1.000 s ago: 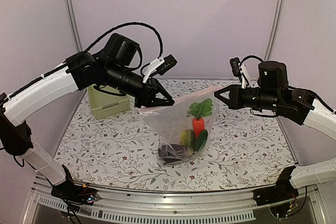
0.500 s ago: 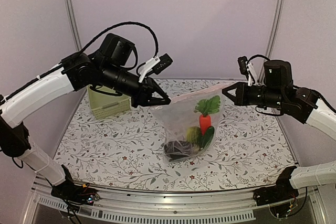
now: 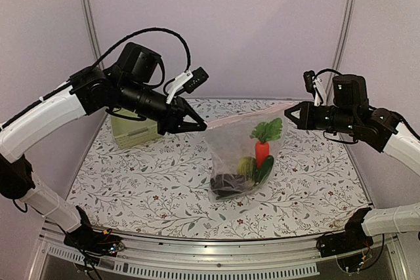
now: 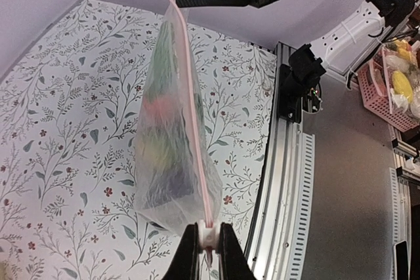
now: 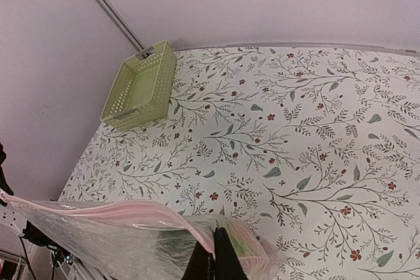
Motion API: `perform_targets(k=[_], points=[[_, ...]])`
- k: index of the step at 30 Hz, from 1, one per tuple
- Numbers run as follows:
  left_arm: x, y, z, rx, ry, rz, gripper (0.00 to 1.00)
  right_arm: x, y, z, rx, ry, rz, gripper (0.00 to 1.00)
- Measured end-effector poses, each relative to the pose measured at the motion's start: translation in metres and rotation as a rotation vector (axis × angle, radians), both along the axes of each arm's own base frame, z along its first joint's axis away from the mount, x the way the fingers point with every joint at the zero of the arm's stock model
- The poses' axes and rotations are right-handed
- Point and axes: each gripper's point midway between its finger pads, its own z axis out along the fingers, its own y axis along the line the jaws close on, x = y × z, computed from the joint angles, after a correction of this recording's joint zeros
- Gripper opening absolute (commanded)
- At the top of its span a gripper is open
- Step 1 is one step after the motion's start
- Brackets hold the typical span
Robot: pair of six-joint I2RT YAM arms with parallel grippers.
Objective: Place the food in the zip-top bag and seal the zipper
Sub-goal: Zip the zipper of the food storage bag.
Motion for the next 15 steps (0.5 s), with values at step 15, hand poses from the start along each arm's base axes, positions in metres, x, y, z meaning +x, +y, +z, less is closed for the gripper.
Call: perform_targets(k=[15], points=[[0.0068, 0.0047, -0.0101, 0.015, 0.020, 0.046, 0.00, -0.0023, 0.0013, 0.0082, 0.030, 0.012, 0.035, 0.03]])
